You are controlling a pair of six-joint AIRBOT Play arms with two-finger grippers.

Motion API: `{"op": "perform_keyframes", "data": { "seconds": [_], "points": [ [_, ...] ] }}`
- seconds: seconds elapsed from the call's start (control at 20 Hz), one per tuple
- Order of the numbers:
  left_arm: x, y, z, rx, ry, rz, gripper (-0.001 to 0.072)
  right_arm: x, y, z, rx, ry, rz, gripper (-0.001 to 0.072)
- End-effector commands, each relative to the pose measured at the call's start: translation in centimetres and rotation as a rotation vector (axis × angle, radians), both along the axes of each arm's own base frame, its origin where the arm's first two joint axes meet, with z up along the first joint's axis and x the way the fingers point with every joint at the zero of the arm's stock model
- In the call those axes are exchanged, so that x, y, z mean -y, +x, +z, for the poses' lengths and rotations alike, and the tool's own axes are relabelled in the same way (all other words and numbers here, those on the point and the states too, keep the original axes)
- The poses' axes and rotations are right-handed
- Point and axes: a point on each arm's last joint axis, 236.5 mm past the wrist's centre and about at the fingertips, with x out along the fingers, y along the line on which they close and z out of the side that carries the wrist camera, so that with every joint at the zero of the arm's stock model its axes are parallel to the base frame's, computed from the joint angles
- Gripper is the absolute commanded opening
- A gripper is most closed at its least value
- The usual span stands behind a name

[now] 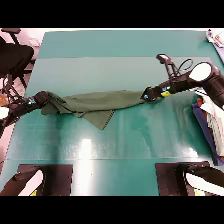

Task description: Fold the shirts.

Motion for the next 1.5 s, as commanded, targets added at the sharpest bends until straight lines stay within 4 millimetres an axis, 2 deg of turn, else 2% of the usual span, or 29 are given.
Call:
{"op": "perform_keyframes", "data": {
  "seconds": [0.0, 0.1, 0.2, 0.35, 0.55, 0.65, 0.7, 0.8, 0.9, 1.1, 1.3, 1.35, 1.45],
  "points": [
    [0.4, 0.0, 0.2, 0.01, 0.006, -0.025, 0.0026, -3.6, -1.3, 0.4, 0.052, -0.021, 0.179, 0.0628],
    [0.5, 0.0, 0.1, 0.007, 0.005, -0.029, 0.0026, -7.2, -2.0, 1.0, 0.082, -0.033, 0.323, 0.0628],
    [0.5, 0.0, 0.2, 0.008, -0.002, -0.027, 0.0026, -11.1, -2.2, 0.8, 0.11, -0.061, 0.431, 0.0628],
    [0.7, -0.1, 0.2, 0.006, -0.015, -0.03, 0.0026, -16.4, -2.5, -1.3, 0.153, -0.135, 0.579, 0.0628],
    [1.1, -0.3, 0.0, -0.006, -0.022, -0.044, 0.0026, -21.9, -2.7, -4.2, 0.208, -0.21, 0.716, 0.0624],
    [1.4, -0.5, -0.1, -0.014, -0.026, -0.056, 0.0026, -24.3, -2.1, -4.6, 0.244, -0.197, 0.739, 0.0501],
    [1.5, -0.6, -0.1, -0.016, -0.024, -0.064, 0.0026, -25.3, -1.7, -4.6, 0.262, -0.19, 0.747, 0.0501],
    [1.7, -0.7, -0.2, -0.02, -0.017, -0.082, 0.0026, -26.5, -0.5, -4.8, 0.288, -0.186, 0.76, 0.0502],
    [2.0, -0.9, -0.4, -0.028, -0.021, -0.093, 0.0026, -27.0, 0.4, -5.7, 0.285, -0.189, 0.758, 0.0502],
    [2.0, -1.0, -0.4, -0.03, -0.022, -0.094, 0.0027, -25.8, 0.8, -8.9, 0.211, -0.227, 0.774, 0.0502],
    [2.0, -0.9, -0.4, -0.029, -0.021, -0.093, 0.0027, -24.7, 1.5, -11.1, 0.164, -0.246, 0.761, 0.0501],
    [2.0, -0.9, -0.4, -0.029, -0.021, -0.094, 0.0027, -24.6, 1.9, -11.4, 0.165, -0.247, 0.753, 0.0462],
    [2.0, -0.9, -0.4, -0.029, -0.021, -0.093, 0.0027, -24.8, 2.4, -11.2, 0.185, -0.241, 0.742, 0.0216]
  ]
}}
